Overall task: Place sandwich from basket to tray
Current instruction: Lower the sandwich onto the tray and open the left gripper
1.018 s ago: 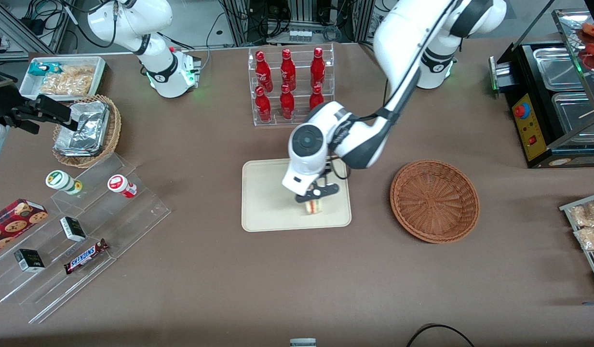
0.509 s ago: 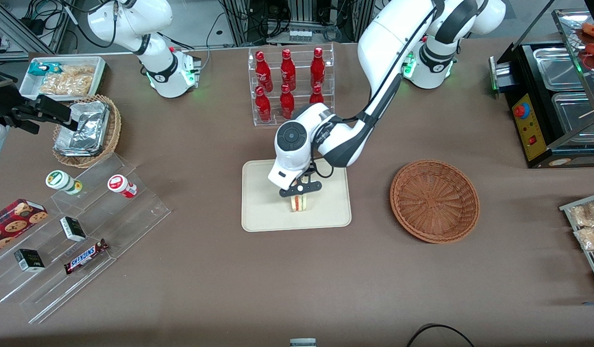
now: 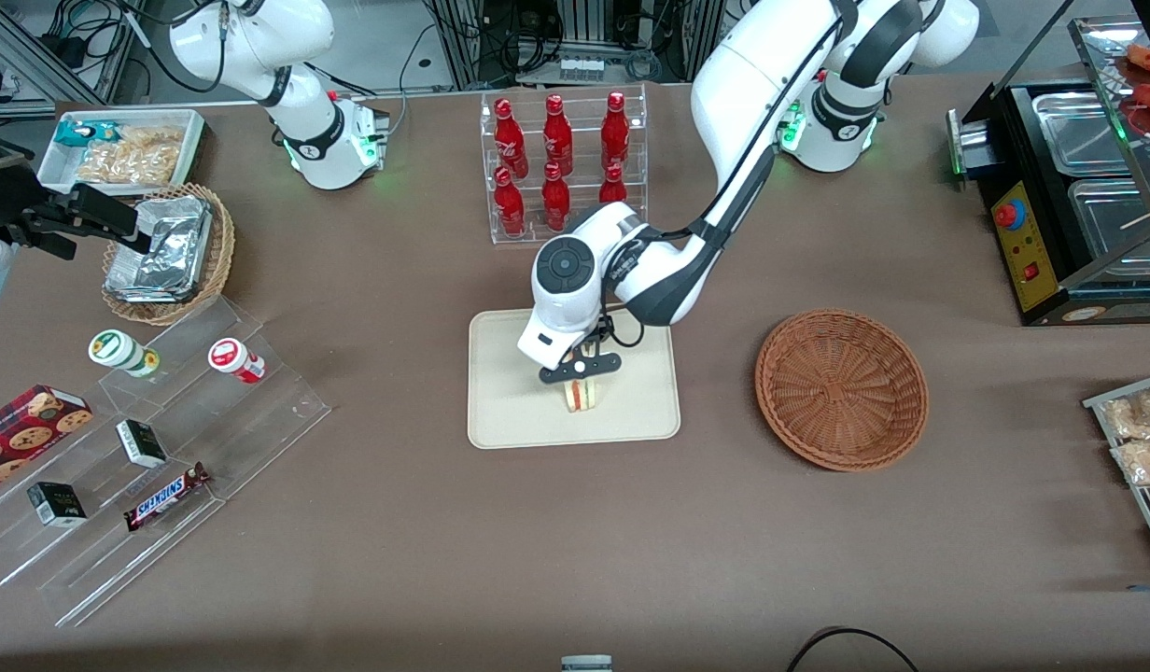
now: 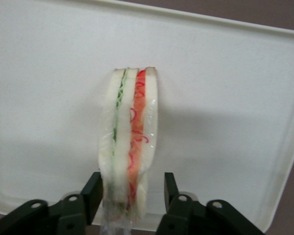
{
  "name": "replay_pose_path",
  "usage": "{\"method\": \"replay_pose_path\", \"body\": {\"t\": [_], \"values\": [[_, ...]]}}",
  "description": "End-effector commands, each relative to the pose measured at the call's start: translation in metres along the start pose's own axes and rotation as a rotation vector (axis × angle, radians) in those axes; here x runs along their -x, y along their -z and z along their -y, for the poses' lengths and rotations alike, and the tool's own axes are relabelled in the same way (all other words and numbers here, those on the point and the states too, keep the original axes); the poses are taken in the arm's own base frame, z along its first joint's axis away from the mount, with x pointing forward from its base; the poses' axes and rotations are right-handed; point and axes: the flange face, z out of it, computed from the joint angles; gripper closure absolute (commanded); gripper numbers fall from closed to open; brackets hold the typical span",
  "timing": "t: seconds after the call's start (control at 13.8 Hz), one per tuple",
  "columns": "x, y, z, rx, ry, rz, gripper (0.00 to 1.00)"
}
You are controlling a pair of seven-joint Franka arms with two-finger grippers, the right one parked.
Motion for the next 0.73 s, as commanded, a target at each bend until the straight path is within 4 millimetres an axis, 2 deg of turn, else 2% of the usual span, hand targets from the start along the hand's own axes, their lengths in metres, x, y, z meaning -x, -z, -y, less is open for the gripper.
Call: {"method": "replay_pose_path", "body": {"t": [0.0,0.15,0.44,0.58,0.65], "values": [[0.01,0.044,-0.003,-0.012,-0.012,-0.027,0.0],[0.004,0.078,0.01,-0.039,0.005,-0.029,0.0],[-0.029,0.15,0.067,-0.089,0.096,-0.014,0.0],[-0.04,0.172,0.092,-0.123,0.134,0.004,0.0],[-0.054,0.174,0.112,-0.147,0.17,0.026,0.0]]}}
